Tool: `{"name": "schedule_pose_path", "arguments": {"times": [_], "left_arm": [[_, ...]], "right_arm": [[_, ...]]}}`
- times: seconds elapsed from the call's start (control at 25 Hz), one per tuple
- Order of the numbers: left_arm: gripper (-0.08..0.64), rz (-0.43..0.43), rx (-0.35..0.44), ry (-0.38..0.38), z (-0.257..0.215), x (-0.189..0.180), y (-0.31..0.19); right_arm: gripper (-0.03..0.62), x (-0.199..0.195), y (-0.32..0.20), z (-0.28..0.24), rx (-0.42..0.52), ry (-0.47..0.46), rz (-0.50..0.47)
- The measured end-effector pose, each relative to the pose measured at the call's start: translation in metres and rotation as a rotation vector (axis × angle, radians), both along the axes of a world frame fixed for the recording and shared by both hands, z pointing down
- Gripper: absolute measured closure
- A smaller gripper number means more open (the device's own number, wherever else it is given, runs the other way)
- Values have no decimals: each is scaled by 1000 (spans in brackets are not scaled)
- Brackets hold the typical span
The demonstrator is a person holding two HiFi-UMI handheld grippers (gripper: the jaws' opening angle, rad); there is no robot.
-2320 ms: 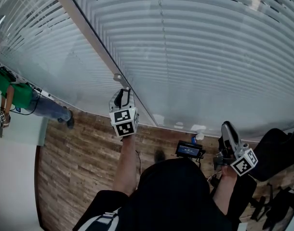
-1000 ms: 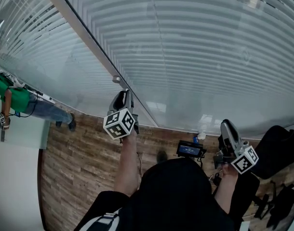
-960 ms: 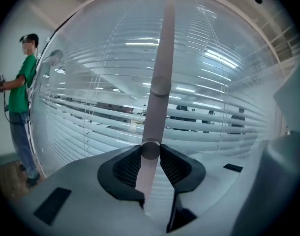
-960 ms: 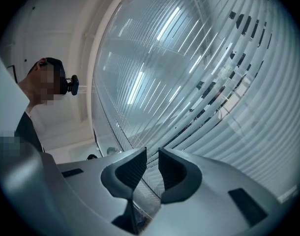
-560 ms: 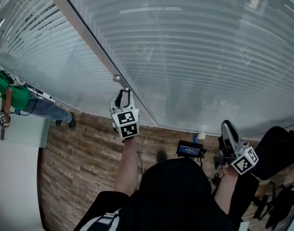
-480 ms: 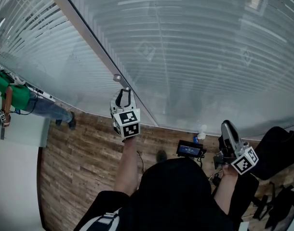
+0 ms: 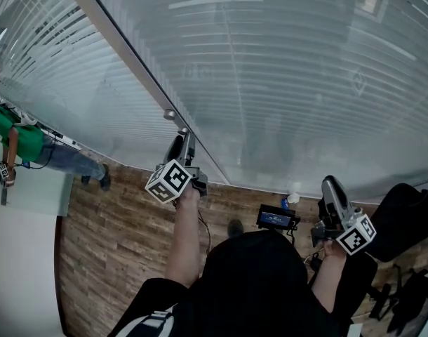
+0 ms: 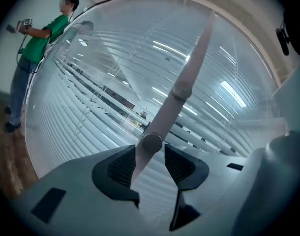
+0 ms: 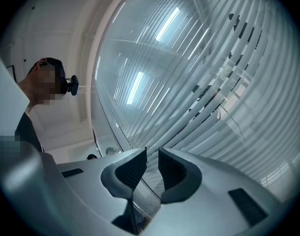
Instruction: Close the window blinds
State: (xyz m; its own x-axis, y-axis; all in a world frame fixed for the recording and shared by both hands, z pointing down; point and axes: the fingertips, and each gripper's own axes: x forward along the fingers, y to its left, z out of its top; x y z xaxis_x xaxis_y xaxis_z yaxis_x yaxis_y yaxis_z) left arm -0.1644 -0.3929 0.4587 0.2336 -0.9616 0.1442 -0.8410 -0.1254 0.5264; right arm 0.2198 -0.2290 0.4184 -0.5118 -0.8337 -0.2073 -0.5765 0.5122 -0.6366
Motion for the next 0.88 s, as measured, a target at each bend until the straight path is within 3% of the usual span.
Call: {"name": "schedule_pose_path", "arguments": {"times": [0.12,0.24,0.56,0.72,0.88], "left_arm": [[371,-25,22,2,-8,-5,-1],[420,-19,17,-41,-10,-3,-2],[422,-14,34,-117,-12,0,-1],[350,-6,35,-107,-9,1,-1],[351,2,38,-107,-18,-1,-8]], "right_arm": [[520,1,0,0,1,1,3],[520,0,1,0,0,2,3],[520,0,3,-1,0,5,5],[520,2,3,-1,-2,7,8],[520,-3,0,-9,-4,9,3]]}}
